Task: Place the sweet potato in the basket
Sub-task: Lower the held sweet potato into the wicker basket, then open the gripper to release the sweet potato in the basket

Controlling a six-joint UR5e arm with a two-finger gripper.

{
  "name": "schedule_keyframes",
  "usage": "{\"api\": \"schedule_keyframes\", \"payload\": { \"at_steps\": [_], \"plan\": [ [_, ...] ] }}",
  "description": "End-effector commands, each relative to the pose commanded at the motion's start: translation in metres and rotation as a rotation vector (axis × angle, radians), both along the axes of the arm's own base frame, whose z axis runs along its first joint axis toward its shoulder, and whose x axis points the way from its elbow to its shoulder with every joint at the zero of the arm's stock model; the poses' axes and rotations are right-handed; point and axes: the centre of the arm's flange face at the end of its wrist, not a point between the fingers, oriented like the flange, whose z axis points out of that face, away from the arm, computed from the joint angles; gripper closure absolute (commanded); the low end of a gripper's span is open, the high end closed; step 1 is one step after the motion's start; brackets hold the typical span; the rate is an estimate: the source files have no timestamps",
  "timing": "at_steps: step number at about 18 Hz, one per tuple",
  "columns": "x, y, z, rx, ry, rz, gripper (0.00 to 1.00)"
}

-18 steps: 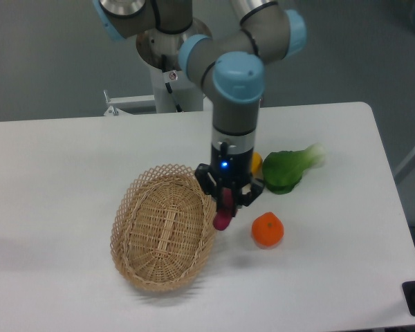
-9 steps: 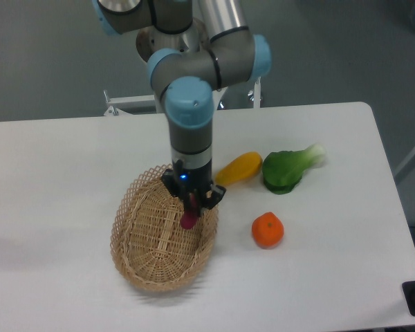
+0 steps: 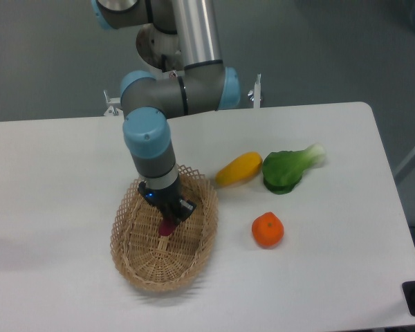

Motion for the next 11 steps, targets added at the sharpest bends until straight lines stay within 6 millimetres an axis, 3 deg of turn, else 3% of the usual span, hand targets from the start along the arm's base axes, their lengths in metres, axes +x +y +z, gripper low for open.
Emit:
{"api": "schedule_keyframes", "payload": {
  "at_steps": [7,8,10,11],
  "plan": [
    [0.002,0.001,-0.008,-0.026,0.014,-0.007,0.78],
    [0.002,0.002,-0.006,-0.023,0.018,-0.007,0.69],
    [0.000,0.005,0.002,-0.010,0.028,-0.008,0.22],
    [-0.002,0.007,0.007,-0.004,0.035,-0.009,0.07]
  ]
}}
